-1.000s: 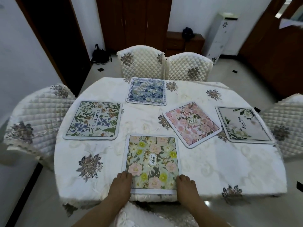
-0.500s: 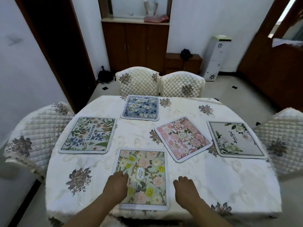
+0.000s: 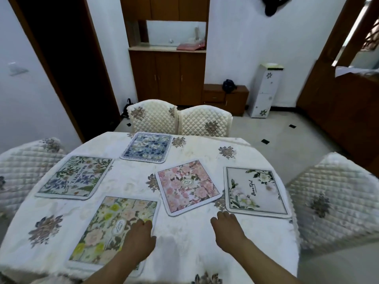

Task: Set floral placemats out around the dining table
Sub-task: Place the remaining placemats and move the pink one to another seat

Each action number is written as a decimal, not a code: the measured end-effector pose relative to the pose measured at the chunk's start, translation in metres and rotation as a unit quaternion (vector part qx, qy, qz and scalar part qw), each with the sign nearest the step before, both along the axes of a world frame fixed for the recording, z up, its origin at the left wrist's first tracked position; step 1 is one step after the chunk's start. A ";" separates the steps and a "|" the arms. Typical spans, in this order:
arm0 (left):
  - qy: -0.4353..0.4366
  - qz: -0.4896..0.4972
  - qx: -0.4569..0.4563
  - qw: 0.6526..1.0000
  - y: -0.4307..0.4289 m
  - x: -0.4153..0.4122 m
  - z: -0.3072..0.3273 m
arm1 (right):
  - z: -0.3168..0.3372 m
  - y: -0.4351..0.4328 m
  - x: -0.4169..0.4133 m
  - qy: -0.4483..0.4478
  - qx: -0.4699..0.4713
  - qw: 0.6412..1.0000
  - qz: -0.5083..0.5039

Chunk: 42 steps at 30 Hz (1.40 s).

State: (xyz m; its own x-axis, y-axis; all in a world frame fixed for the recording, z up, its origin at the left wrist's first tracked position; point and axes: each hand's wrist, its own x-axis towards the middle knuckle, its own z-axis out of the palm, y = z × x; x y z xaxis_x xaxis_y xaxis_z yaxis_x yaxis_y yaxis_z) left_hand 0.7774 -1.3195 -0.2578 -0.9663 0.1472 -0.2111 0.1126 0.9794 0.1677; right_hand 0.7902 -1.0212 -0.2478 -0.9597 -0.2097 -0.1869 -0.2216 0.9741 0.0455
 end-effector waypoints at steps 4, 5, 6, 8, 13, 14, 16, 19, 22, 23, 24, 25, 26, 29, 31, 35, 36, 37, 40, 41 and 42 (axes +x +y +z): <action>0.004 0.015 -0.016 1.000 0.034 0.006 0.005 | 0.001 0.028 -0.006 0.001 0.000 1.000 0.005; 0.007 0.016 -0.022 1.000 0.040 0.005 0.008 | 0.002 0.030 -0.010 0.001 -0.002 1.000 0.007; 0.009 0.017 -0.028 0.999 0.045 0.002 0.010 | 0.003 0.031 -0.014 0.000 -0.005 1.000 0.006; 0.013 0.016 -0.040 0.999 0.051 -0.006 0.011 | 0.005 0.031 -0.021 -0.004 -0.012 1.000 0.003; 0.030 -0.007 -0.064 0.997 0.064 -0.036 0.003 | 0.003 0.039 -0.033 -0.004 -0.012 1.000 0.001; 0.033 -0.013 -0.069 0.997 0.069 -0.041 0.001 | 0.003 0.043 -0.037 -0.001 -0.008 1.000 0.001; 0.030 -0.018 -0.077 0.996 0.076 -0.049 -0.006 | 0.002 0.052 -0.045 -0.003 -0.002 1.000 0.000; 0.026 -0.011 -0.081 0.996 0.087 -0.050 -0.012 | -0.006 0.066 -0.059 -0.012 0.006 1.000 0.011; 0.024 -0.016 -0.109 0.994 0.100 -0.052 -0.023 | -0.018 0.082 -0.081 -0.012 -0.002 0.999 0.035; 0.031 -0.010 -0.111 0.993 0.104 -0.052 -0.027 | -0.020 0.087 -0.089 -0.011 -0.009 0.999 0.041; 0.029 -0.001 -0.113 0.993 0.111 -0.055 -0.032 | -0.024 0.094 -0.100 -0.013 -0.017 0.999 0.049; 0.020 0.013 -0.114 0.993 0.117 -0.059 -0.035 | -0.028 0.102 -0.110 -0.017 -0.023 0.998 0.058; 0.005 0.031 -0.114 0.993 0.126 -0.064 -0.038 | -0.034 0.111 -0.121 -0.021 -0.026 0.997 0.070; -0.056 0.127 -0.084 0.987 0.150 -0.081 -0.048 | -0.049 0.138 -0.151 -0.033 -0.031 0.993 0.106; -0.070 0.239 -0.023 0.968 0.166 -0.096 -0.056 | -0.058 0.157 -0.168 -0.045 -0.033 0.990 0.132; -0.078 0.509 0.196 0.834 0.180 -0.125 -0.065 | -0.073 0.185 -0.183 -0.064 -0.029 0.984 0.162; -0.080 0.563 0.229 0.790 0.181 -0.131 -0.069 | -0.076 0.191 -0.185 -0.070 -0.028 0.983 0.166; -0.079 0.605 0.252 0.751 0.181 -0.135 -0.071 | -0.078 0.195 -0.187 -0.076 -0.026 0.982 0.170; -0.066 0.682 0.337 0.646 0.175 -0.144 -0.072 | -0.080 0.201 -0.190 -0.087 -0.037 0.981 0.169; -0.054 0.699 0.375 0.606 0.173 -0.146 -0.072 | -0.079 0.201 -0.191 -0.089 -0.045 0.982 0.162; -0.040 0.713 0.416 0.562 0.171 -0.147 -0.073 | -0.079 0.201 -0.191 -0.093 -0.052 0.983 0.152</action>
